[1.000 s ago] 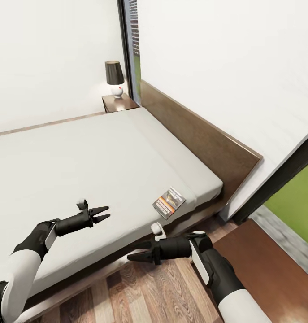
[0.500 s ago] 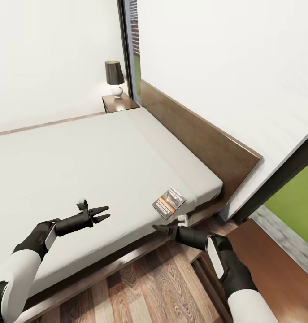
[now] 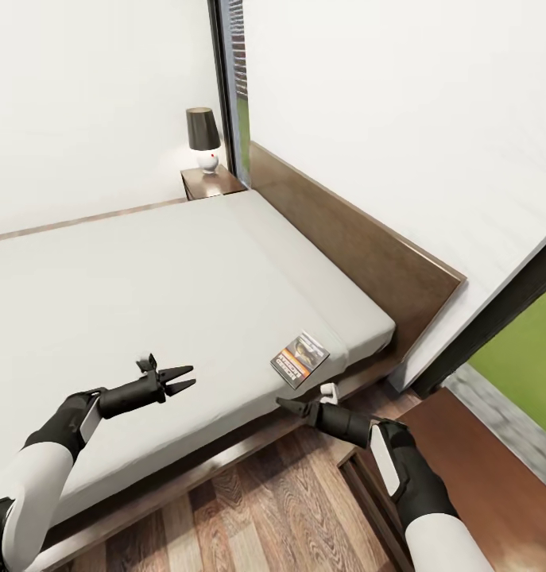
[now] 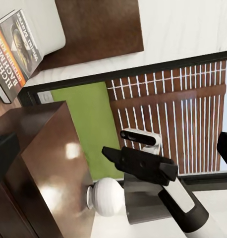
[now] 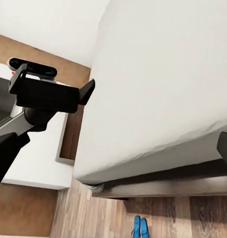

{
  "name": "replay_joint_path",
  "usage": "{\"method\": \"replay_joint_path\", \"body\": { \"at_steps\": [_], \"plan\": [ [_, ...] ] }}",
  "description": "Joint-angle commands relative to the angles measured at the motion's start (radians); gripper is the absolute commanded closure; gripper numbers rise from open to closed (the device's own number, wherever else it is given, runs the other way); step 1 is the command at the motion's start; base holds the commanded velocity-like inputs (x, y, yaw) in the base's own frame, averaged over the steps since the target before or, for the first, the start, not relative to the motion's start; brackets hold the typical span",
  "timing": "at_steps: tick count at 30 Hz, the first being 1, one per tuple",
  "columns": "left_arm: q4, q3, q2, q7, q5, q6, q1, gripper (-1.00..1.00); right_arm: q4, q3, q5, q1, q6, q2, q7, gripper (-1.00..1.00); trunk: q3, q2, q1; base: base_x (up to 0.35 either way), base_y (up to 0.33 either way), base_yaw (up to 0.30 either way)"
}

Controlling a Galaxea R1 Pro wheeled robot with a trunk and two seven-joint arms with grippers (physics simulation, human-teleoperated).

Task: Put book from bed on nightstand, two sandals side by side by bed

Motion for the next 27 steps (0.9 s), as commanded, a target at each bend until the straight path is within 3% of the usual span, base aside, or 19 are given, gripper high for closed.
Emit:
{"method": "replay_joint_path", "body": {
  "at_steps": [1,5,12,17,20,27],
  "plan": [
    [0.002,0.001,0.000,-0.003,-0.001,0.011,0.000,-1.00,0.000,-0.003,-0.002,-0.001,0.007,0.001,0.002,-1.00,-0.001,0.000,0.000,0.000,0.000,0.000],
    [0.020,0.001,0.000,-0.002,-0.001,0.010,0.000,-1.00,0.006,-0.020,-0.002,-0.001,0.007,0.000,0.002,-1.00,-0.001,0.000,0.000,0.000,0.000,0.000],
    [0.021,0.001,0.000,-0.003,-0.001,0.010,0.000,-1.00,0.033,-0.156,0.001,-0.001,0.007,-0.001,-0.029,-1.00,-0.001,0.000,0.000,0.000,0.000,0.000],
    [0.021,0.002,0.000,-0.003,-0.001,0.010,0.000,-1.00,0.041,-0.183,-0.002,-0.001,0.007,-0.001,-0.117,-1.00,-0.001,0.000,0.000,0.000,0.000,0.000],
    [0.021,0.002,0.000,-0.003,-0.001,0.010,0.000,-1.00,0.042,-0.199,-0.003,-0.001,0.007,-0.001,-0.132,-1.00,-0.001,0.000,0.000,0.000,0.000,0.000],
    [0.021,0.001,0.000,-0.003,-0.001,0.010,-0.001,-1.00,0.043,-0.286,-0.004,-0.001,0.007,-0.001,-0.141,-1.00,-0.001,0.000,0.000,0.000,0.000,0.000]
  ]
}}
